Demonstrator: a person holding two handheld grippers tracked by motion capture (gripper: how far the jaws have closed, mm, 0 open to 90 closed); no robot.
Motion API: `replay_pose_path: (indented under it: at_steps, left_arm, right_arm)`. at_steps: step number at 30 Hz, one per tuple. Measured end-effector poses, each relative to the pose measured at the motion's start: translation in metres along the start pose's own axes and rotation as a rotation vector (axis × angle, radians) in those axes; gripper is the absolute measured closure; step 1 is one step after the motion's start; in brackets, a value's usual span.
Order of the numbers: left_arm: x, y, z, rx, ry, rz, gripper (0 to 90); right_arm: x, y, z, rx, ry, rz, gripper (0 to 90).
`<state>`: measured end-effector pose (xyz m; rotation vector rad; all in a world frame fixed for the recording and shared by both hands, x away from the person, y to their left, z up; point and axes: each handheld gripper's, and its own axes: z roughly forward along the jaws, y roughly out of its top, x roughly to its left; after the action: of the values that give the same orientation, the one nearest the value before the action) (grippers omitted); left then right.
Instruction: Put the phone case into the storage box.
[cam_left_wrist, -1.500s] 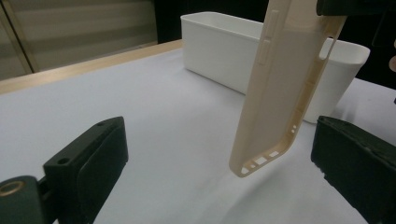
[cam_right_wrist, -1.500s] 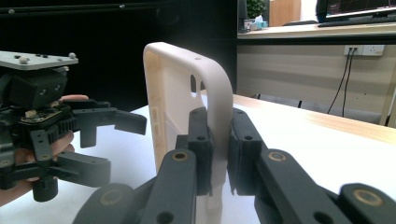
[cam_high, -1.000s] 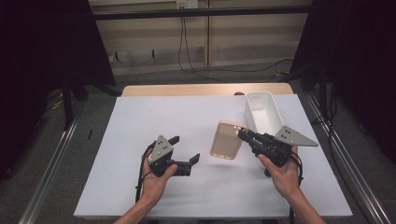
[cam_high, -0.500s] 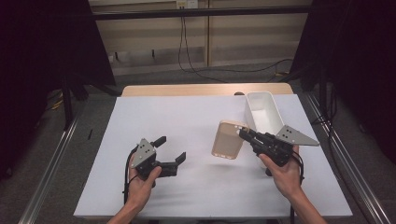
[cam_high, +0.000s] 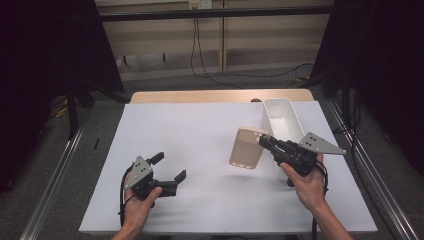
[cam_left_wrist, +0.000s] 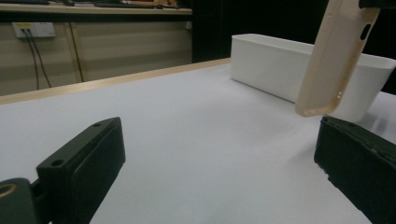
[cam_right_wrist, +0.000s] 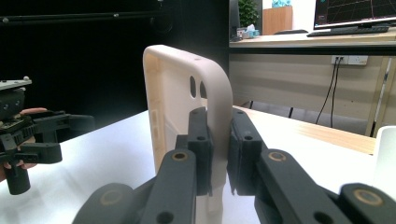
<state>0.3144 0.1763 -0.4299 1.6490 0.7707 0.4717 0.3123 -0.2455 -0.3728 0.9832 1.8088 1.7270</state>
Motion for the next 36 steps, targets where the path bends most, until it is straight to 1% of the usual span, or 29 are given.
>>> replay_pose_path:
  at_steps: [3, 5, 6, 7, 13, 14, 16, 18, 20, 21, 23, 24, 26, 29, 30, 31, 32, 33, 34, 36]
  left_arm:
    - [0.000, -0.001, -0.003, -0.010, 0.002, -0.004, 2.1]
    - [0.000, -0.001, -0.004, -0.016, 0.004, 0.001, 2.3]
    - [-0.001, -0.001, -0.005, -0.018, 0.009, 0.013, 2.2]
    - [-0.001, -0.001, -0.005, -0.018, 0.013, 0.017, 2.1]
    - [-0.001, -0.003, -0.005, -0.024, 0.016, 0.015, 2.1]
    - [-0.001, -0.003, -0.006, -0.028, 0.021, 0.005, 2.1]
    - [0.000, -0.003, -0.008, -0.026, 0.030, 0.000, 2.1]
    - [0.002, -0.003, -0.012, -0.029, 0.044, -0.013, 2.1]
    - [0.003, -0.003, -0.014, -0.030, 0.055, -0.015, 2.2]
    - [0.004, -0.003, -0.016, -0.030, 0.069, -0.016, 2.2]
    - [0.007, -0.002, -0.019, -0.030, 0.076, -0.020, 2.4]
    - [0.007, -0.002, -0.020, -0.029, 0.083, -0.014, 2.4]
    - [0.008, -0.003, -0.023, -0.020, 0.083, -0.006, 2.5]
    - [0.011, -0.005, -0.026, -0.022, 0.095, -0.002, 2.5]
    - [0.012, -0.005, -0.026, -0.021, 0.092, 0.000, 2.5]
    - [0.014, -0.005, -0.027, -0.017, 0.098, 0.007, 2.5]
    - [0.013, -0.006, -0.026, -0.017, 0.102, -0.003, 2.5]
    - [0.014, -0.007, -0.025, -0.011, 0.099, 0.001, 2.5]
    - [0.014, -0.008, -0.025, -0.010, 0.097, -0.007, 2.5]
    - [0.014, -0.008, -0.024, -0.005, 0.087, 0.001, 2.8]
  right_arm:
    - [-0.001, 0.001, 0.000, 0.000, -0.001, 0.001, 81.6]
    - [-0.001, 0.002, -0.001, -0.003, 0.001, -0.003, 81.6]
    - [-0.001, 0.003, -0.001, -0.005, 0.002, 0.004, 81.6]
    - [-0.002, 0.004, -0.002, -0.012, 0.002, 0.001, 81.6]
    - [-0.007, 0.011, -0.008, -0.024, -0.010, -0.005, 81.6]
    - [-0.009, 0.012, -0.009, -0.030, -0.014, -0.002, 81.6]
    - [-0.011, 0.014, -0.011, -0.033, -0.019, -0.001, 81.6]
    - [-0.013, 0.016, -0.012, -0.036, -0.024, -0.001, 81.6]
    - [-0.016, 0.018, -0.012, -0.039, -0.029, -0.002, 81.6]
    - [-0.017, 0.020, -0.012, -0.037, -0.030, -0.002, 81.6]
    - [-0.019, 0.023, -0.012, -0.040, -0.033, -0.006, 81.6]
    - [-0.020, 0.025, -0.013, -0.045, -0.035, -0.007, 81.6]
    - [-0.022, 0.028, -0.012, -0.048, -0.040, -0.010, 81.6]
    - [-0.025, 0.031, -0.012, -0.050, -0.047, -0.009, 81.6]
    - [-0.025, 0.032, -0.011, -0.052, -0.048, -0.008, 81.6]
    - [-0.026, 0.032, -0.010, -0.051, -0.050, -0.005, 81.6]
    - [-0.027, 0.033, -0.010, -0.050, -0.050, -0.007, 81.6]
    - [-0.027, 0.033, -0.009, -0.052, -0.049, -0.006, 81.6]
    - [-0.028, 0.033, -0.009, -0.051, -0.049, -0.007, 81.6]
    - [-0.029, 0.034, -0.008, -0.051, -0.049, -0.006, 81.6]
